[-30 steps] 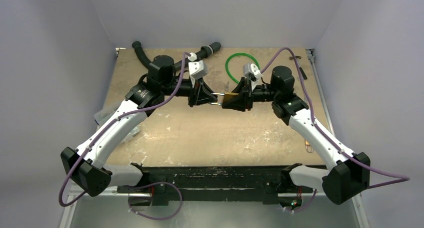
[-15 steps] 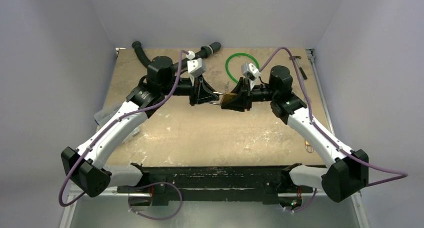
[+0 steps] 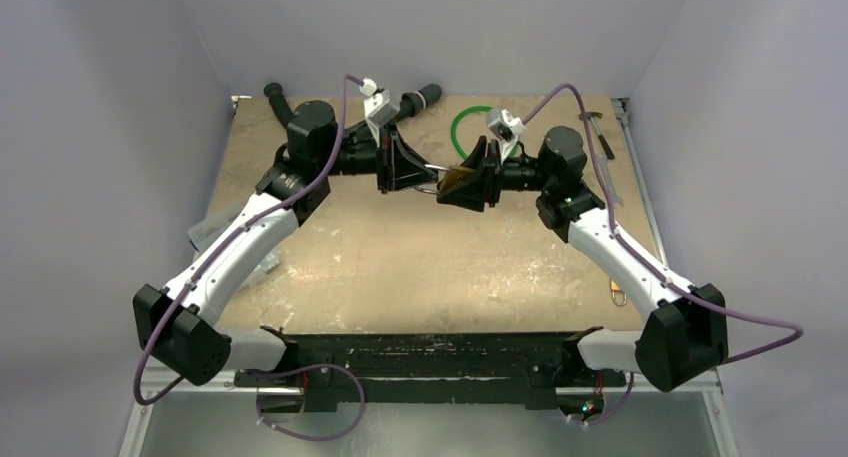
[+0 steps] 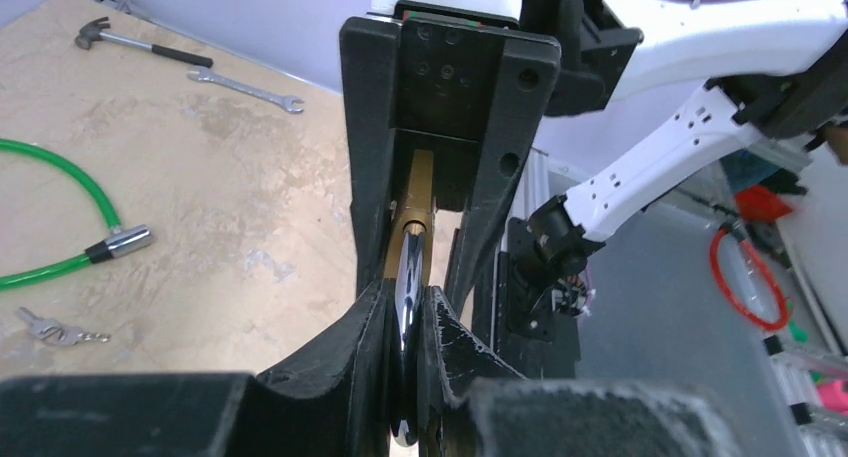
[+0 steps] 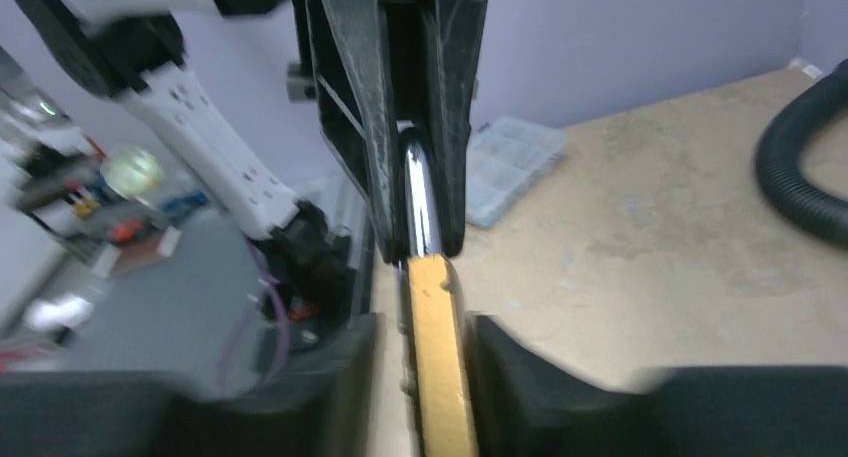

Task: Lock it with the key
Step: Lock the lock.

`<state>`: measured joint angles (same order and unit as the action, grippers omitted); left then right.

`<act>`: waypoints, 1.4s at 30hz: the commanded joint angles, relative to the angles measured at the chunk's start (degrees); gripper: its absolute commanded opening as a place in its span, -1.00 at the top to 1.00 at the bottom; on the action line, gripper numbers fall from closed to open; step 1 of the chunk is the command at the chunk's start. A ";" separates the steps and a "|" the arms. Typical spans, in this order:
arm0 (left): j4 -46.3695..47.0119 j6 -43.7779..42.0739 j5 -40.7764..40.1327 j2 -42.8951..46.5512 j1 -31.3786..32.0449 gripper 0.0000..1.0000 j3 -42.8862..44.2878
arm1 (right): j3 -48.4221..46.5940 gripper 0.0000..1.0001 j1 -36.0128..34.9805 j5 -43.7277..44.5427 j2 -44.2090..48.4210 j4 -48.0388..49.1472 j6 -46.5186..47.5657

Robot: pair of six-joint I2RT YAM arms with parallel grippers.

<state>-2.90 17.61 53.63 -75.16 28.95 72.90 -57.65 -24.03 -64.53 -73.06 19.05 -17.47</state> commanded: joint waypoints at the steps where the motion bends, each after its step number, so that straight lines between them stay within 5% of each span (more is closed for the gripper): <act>1: 18.05 13.30 0.61 -1.68 -0.29 1.00 0.57 | -1.27 -0.23 0.42 -0.06 -1.67 21.21 -17.67; 3: 21.83 16.35 0.68 -2.49 -0.38 1.00 0.68 | -0.26 -0.62 1.00 -0.23 -3.23 28.05 -23.83; 5: 24.21 17.64 0.76 -2.94 -0.39 1.00 1.49 | 0.15 -0.76 1.30 -0.39 -3.86 32.23 -26.70; 20: 23.64 19.05 2.73 -4.29 -0.47 1.00 12.69 | 0.87 -0.82 3.48 -1.48 -7.38 47.56 -36.28; 28: 20.99 17.87 2.28 -3.95 -0.65 1.00 14.67 | -0.79 -0.87 7.91 -2.97 -7.84 48.01 -37.20; 42: 28.12 25.49 -2.82 -6.74 -0.65 1.00 16.11 | -1.88 -0.35 4.56 2.20 -6.71 46.95 -38.93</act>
<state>17.06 39.64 54.70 -82.48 28.32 85.32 -57.54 -18.44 -64.55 -81.47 64.38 -55.81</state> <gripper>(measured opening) 0.135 0.715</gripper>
